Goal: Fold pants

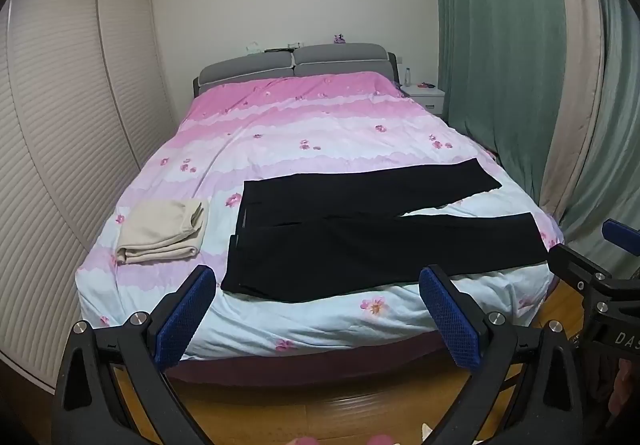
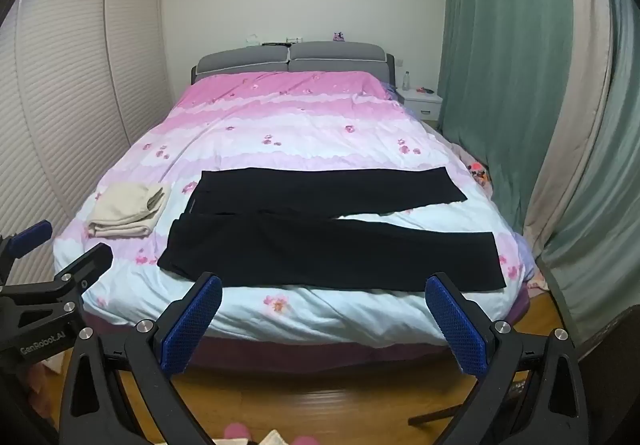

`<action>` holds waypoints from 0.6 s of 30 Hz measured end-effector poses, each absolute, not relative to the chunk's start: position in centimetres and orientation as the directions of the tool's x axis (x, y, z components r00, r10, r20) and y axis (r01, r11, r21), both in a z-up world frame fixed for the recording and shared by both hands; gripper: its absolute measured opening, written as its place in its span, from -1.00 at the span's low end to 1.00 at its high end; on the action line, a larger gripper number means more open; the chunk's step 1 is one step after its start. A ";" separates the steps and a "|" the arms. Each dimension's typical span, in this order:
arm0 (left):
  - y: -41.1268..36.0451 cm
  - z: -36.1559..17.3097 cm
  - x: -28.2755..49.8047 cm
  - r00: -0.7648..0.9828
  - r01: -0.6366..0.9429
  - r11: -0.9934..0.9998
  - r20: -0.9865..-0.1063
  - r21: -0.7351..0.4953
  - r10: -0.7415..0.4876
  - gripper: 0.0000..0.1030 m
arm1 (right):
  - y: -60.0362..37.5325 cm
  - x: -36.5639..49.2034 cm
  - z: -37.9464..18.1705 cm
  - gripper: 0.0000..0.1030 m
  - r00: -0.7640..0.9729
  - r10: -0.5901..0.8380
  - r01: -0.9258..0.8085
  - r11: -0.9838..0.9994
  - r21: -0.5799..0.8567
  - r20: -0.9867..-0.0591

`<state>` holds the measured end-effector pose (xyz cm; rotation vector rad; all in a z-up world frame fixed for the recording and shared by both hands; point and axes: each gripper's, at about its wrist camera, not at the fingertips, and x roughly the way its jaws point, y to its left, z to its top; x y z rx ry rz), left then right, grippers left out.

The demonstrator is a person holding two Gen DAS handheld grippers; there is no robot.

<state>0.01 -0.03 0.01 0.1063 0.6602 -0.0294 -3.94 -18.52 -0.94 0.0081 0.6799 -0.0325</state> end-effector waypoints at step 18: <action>-0.2 0.9 -0.4 0.821 0.036 0.996 -0.570 0.075 0.013 1.00 | -18.3 -3.4 -0.3 0.99 0.790 -0.017 0.031 0.999 0.013 -0.613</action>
